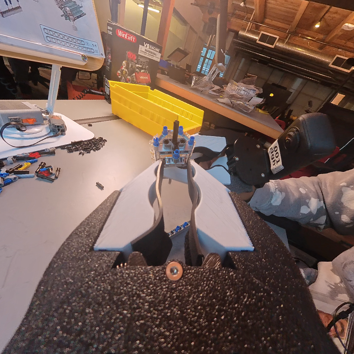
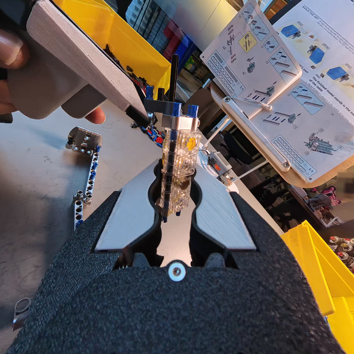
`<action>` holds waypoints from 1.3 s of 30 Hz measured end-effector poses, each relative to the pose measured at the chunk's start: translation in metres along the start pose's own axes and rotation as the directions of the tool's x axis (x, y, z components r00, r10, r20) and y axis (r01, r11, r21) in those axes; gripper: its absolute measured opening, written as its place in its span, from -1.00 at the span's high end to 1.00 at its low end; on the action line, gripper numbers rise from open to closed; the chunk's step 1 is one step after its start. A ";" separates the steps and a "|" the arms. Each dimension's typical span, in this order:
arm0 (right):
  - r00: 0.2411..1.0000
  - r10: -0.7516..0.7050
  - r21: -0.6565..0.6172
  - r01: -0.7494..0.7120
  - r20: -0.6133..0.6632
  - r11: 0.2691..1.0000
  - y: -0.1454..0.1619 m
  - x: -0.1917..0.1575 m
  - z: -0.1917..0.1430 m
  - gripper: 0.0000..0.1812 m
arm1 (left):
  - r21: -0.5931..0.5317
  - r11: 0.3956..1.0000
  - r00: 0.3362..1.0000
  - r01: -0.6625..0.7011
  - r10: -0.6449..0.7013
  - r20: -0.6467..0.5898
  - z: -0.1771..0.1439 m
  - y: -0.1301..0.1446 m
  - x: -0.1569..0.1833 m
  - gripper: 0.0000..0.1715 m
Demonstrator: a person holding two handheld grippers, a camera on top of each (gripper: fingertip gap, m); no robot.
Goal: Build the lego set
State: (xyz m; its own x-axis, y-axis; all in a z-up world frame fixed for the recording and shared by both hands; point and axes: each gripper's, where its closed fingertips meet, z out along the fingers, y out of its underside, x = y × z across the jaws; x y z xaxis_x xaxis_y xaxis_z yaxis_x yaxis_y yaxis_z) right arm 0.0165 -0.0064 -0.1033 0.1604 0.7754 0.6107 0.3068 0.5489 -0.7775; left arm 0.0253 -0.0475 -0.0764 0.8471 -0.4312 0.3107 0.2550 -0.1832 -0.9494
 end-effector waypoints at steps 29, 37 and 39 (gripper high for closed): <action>0.927 -0.374 0.013 0.374 0.009 0.927 0.002 -0.019 0.004 0.74 | -0.115 0.993 0.999 -0.029 0.024 -0.049 -0.001 0.016 -0.003 0.45; 0.923 -0.383 0.036 0.381 0.048 0.924 0.000 -0.026 0.002 0.73 | -0.103 0.988 0.991 -0.111 0.103 -0.082 -0.009 0.011 0.002 1.00; 0.912 -0.409 0.037 0.408 0.035 0.912 -0.002 -0.025 0.002 0.74 | -0.094 0.990 0.992 -0.105 0.098 -0.075 -0.009 0.009 0.001 1.00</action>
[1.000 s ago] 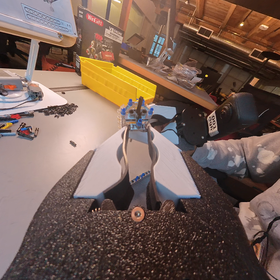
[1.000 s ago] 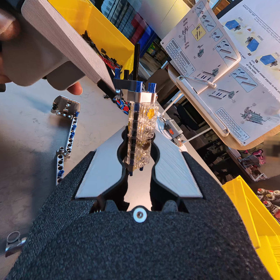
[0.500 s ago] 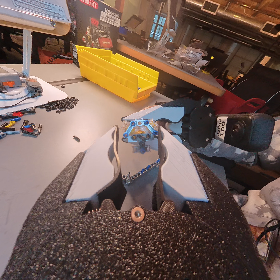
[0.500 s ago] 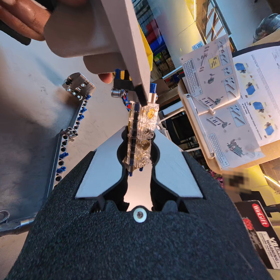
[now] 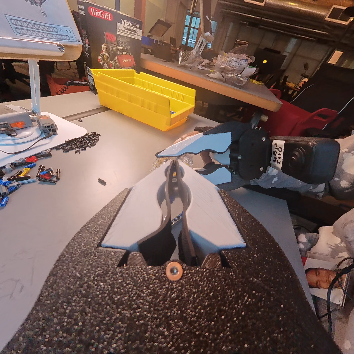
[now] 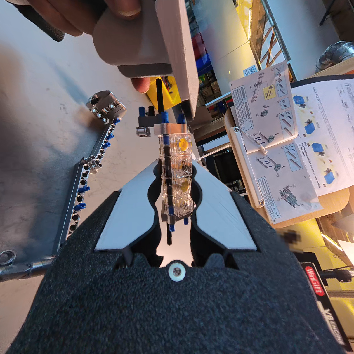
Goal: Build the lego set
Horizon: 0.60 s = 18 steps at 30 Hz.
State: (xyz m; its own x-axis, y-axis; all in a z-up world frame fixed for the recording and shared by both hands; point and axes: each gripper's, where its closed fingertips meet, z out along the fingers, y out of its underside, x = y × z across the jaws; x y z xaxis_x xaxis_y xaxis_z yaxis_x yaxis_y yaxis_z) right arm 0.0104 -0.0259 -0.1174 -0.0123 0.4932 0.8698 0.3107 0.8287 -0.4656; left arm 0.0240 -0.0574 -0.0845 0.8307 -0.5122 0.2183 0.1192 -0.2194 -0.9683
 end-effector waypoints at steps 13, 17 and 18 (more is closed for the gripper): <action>0.999 -0.013 -0.028 0.012 -0.040 1.000 0.013 0.011 0.001 0.74 | -0.005 1.000 1.000 -0.024 0.025 0.015 -0.011 -0.005 -0.011 0.92; 0.999 -0.025 -0.017 0.025 -0.047 1.000 0.009 0.012 0.000 0.74 | -0.094 0.993 0.997 -0.069 0.072 0.030 -0.005 0.010 -0.012 0.88; 0.998 -0.030 -0.015 0.029 -0.049 0.999 0.008 0.012 -0.001 0.74 | -0.112 0.990 0.996 -0.081 0.085 0.034 -0.004 0.013 -0.012 0.90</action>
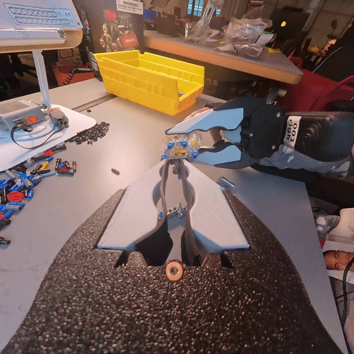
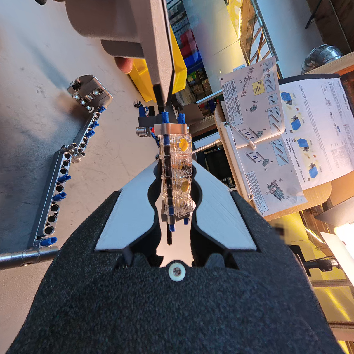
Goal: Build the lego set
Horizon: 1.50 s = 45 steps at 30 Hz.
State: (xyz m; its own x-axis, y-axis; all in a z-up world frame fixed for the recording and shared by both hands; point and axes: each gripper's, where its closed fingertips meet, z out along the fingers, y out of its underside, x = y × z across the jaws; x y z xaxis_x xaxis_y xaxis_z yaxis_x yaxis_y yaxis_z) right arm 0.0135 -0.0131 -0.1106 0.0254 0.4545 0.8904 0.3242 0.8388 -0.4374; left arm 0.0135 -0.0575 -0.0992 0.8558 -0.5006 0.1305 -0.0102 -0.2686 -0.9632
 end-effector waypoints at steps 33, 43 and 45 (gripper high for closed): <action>0.855 0.395 0.248 -0.485 0.336 0.839 -0.035 0.008 -0.033 0.69 | 0.142 0.979 0.958 0.144 -0.102 -0.267 -0.022 -0.030 0.025 1.00; 0.869 0.377 0.280 -0.467 0.320 0.839 -0.038 0.014 -0.038 0.72 | 0.176 0.975 0.959 0.135 -0.084 -0.270 -0.024 -0.035 0.026 1.00; 0.881 0.362 0.286 -0.447 0.303 0.848 -0.038 0.015 -0.038 0.72 | 0.183 0.974 0.960 0.136 -0.084 -0.266 -0.025 -0.035 0.025 1.00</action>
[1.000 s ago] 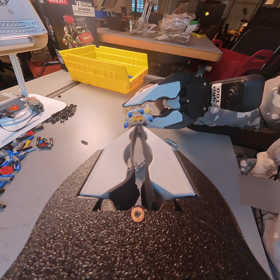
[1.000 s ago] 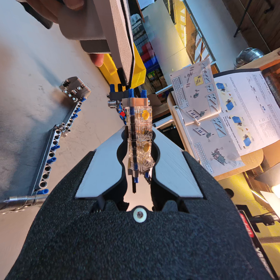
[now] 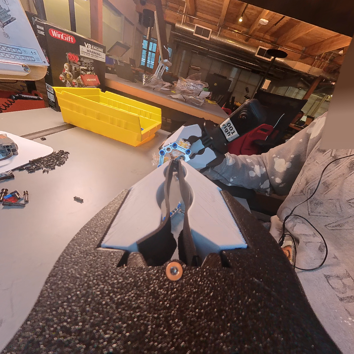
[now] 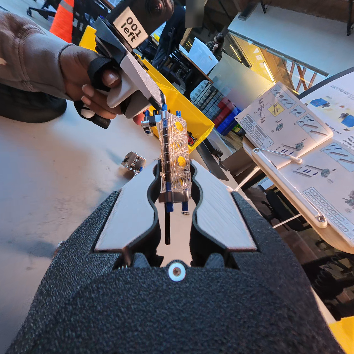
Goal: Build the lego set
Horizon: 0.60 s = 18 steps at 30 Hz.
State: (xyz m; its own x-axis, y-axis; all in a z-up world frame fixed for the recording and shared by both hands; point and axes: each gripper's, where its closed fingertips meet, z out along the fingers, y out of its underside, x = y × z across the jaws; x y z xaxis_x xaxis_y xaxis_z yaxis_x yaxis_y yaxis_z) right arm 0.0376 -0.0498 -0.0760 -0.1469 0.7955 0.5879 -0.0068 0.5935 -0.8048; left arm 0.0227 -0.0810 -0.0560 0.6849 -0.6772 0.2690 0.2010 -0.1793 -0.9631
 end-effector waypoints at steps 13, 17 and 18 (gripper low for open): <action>0.981 0.195 0.033 -0.195 -0.003 0.980 0.005 0.019 -0.010 0.73 | 0.282 0.938 0.979 0.201 -0.181 -0.095 -0.031 -0.043 -0.011 1.00; 0.967 0.254 0.053 -0.253 0.000 0.966 0.004 0.021 -0.011 0.73 | 0.342 0.893 0.954 0.292 -0.247 -0.170 -0.035 -0.052 -0.009 0.60; 0.965 0.263 0.056 -0.263 0.000 0.963 0.004 0.021 -0.010 0.73 | 0.357 0.883 0.950 0.304 -0.256 -0.177 -0.035 -0.053 -0.009 0.53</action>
State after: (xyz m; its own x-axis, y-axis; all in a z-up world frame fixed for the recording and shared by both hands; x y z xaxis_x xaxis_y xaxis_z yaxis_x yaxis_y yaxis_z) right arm 0.0448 -0.0291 -0.0660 -0.1431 0.9237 0.3555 -0.0232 0.3559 -0.9342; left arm -0.0190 -0.0901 -0.0078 0.4753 -0.7243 0.4994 0.6356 -0.1098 -0.7642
